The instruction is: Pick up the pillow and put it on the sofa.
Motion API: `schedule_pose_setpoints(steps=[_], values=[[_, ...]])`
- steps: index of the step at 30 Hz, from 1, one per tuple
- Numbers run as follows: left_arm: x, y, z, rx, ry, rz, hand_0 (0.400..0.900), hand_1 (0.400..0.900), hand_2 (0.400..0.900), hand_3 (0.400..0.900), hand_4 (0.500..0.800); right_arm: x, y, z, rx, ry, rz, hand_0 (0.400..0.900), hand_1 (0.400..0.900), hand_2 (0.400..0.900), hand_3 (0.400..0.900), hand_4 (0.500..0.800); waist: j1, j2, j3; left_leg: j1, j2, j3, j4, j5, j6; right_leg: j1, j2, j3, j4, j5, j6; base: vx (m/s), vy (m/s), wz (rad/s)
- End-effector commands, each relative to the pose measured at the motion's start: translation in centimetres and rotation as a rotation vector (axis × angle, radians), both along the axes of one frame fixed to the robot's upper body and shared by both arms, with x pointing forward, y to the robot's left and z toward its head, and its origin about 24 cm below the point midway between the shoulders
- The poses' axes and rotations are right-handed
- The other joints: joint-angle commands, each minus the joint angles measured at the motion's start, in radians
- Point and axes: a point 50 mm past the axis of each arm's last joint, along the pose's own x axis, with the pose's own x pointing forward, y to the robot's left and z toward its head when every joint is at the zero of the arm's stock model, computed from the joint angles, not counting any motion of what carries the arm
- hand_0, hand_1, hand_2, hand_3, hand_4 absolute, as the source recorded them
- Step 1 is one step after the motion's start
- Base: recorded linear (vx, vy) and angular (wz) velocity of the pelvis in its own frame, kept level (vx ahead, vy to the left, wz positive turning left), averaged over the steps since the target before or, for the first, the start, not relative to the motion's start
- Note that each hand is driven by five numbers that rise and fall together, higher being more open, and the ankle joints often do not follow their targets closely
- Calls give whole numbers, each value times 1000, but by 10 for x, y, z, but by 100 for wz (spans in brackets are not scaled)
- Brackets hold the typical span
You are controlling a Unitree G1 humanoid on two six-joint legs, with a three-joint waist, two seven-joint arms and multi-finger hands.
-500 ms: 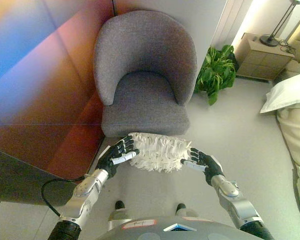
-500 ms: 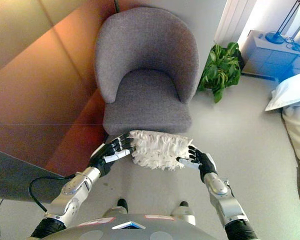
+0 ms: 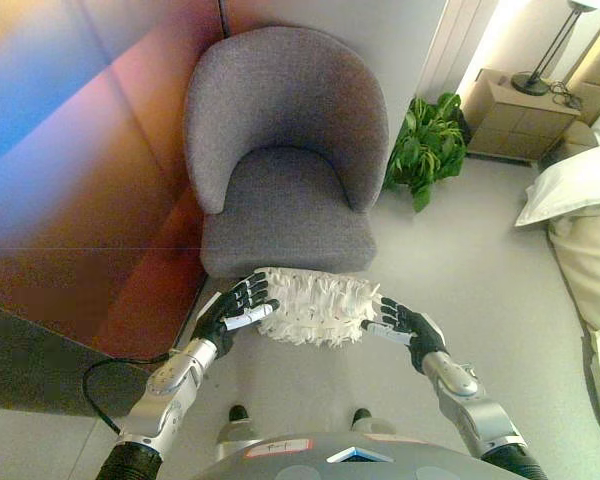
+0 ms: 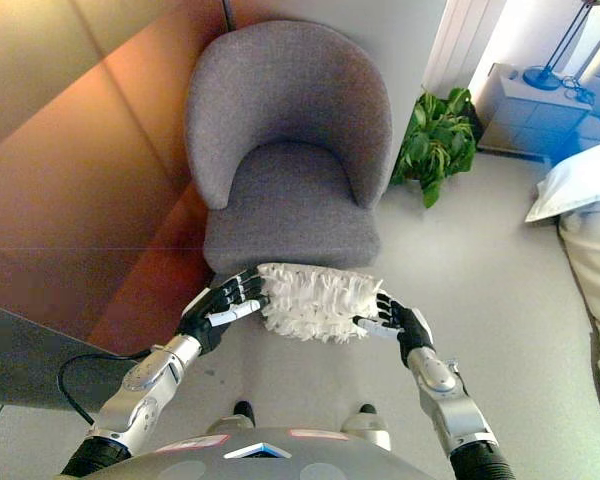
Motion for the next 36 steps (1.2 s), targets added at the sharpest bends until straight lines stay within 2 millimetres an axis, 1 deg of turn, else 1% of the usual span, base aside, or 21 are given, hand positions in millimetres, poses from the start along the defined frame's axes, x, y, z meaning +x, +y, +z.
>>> schedule_pose_setpoints(steps=[1,11,16,19,20,21,22,23,25,26,27,28,29,31,32,34,35,36], values=[[31,4,38,5,-225,-12,900,900,900,900,800,37,9,40,34,-253,23,900,900,900,900,800,14,13,8,55,17,-17,5,-94,23,6,-2,-31,3,-4,2,0,0,0],[28,7,37,20,-223,-5,900,900,900,900,800,35,10,39,42,-251,24,900,900,900,900,800,17,13,11,61,23,-14,5,-90,21,11,8,-29,2,-11,-6,24,-38,-1],[26,9,37,24,-220,5,900,900,900,900,800,34,10,39,48,-254,29,900,900,900,900,800,15,15,15,66,33,-15,5,-85,17,9,23,-23,5,-19,-19,38,-91,-4],[26,9,37,24,-220,6,900,900,900,900,800,34,10,39,49,-254,30,900,900,900,900,800,15,15,16,66,34,-15,5,-84,16,8,25,-21,6,-20,-21,24,-62,-3],[25,10,37,23,-218,6,900,900,900,900,800,34,10,39,50,-251,34,900,900,900,900,800,15,15,21,67,44,-18,9,-77,11,6,37,-14,7,-26,-31,71,-226,-13],[24,9,37,20,-219,10,900,900,900,900,800,35,10,40,47,-252,41,900,900,900,900,800,17,13,29,56,53,-26,41,-77,4,0,44,-4,12,-29,-42,73,-332,-21],[23,9,39,13,-228,14,900,900,900,900,800,37,9,42,43,-259,52,900,900,900,900,800,15,9,42,20,70,-42,126,-73,-4,-13,51,10,22,-31,-57,23,-246,-19],[24,9,40,9,-234,17,900,900,900,900,800,39,9,43,40,-265,62,900,900,900,900,800,14,5,49,2,77,-50,175,-64,-6,-22,54,19,29,-33,-65,-1,-197,-19],[23,7,39,-4,-240,13,900,900,900,900,800,42,6,45,24,-280,75,900,900,900,900,800,17,0,74,-75,102,-81,348,-3,-21,-37,62,24,43,-36,-93,6,-142,-19],[22,4,38,-15,-236,11,900,900,900,900,800,43,3,46,12,-287,78,900,900,900,900,800,20,-6,91,-129,106,-100,464,34,-28,-37,64,24,45,-34,-110,51,-132,-21],[21,3,37,-24,-236,13,900,900,900,900,800,44,0,47,5,-291,77,900,900,900,900,800,23,-8,104,-169,98,-114,538,44,-28,-33,65,23,47,-33,-120,119,-87,-21],[21,3,37,-32,-234,21,900,900,900,900,800,45,-3,47,3,-293,78,900,900,900,900,800,27,-10,115,-205,88,-121,574,45,-27,-22,67,27,48,-34,-124,195,2,-17],[21,3,37,-41,-230,33,900,900,900,900,800,45,-4,47,2,-294,81,900,900,900,900,800,31,-9,126,-224,81,-112,562,43,-26,-9,68,35,48,-39,-121,259,84,-11],[19,5,37,-53,-225,47,900,900,900,900,800,42,-4,47,-4,-290,89,900,900,900,900,800,36,11,129,-205,71,-78,416,50,-22,11,73,44,51,-59,-101,308,162,-4],[19,5,37,-54,-230,44,900,900,900,900,800,40,-3,47,-8,-291,94,900,900,900,900,800,41,26,129,-204,72,-70,312,67,-22,21,77,47,52,-73,-91,328,213,-4],[19,3,37,-54,-238,36,900,900,900,900,800,39,-1,47,-15,-298,97,900,900,900,900,800,56,46,133,-211,82,-63,126,123,-32,49,82,56,48,-96,-75,348,243,-12],[18,2,36,-56,-241,37,900,900,900,900,800,38,0,46,-16,-303,99,900,900,900,900,800,66,53,137,-228,90,-56,53,169,-45,78,82,58,44,-106,-69,405,239,-25],[17,1,35,-58,-241,41,900,900,900,900,800,38,0,45,-16,-306,101,900,900,900,900,800,73,55,142,-239,96,-52,31,199,-53,107,82,61,39,-117,-66,506,270,-40]])
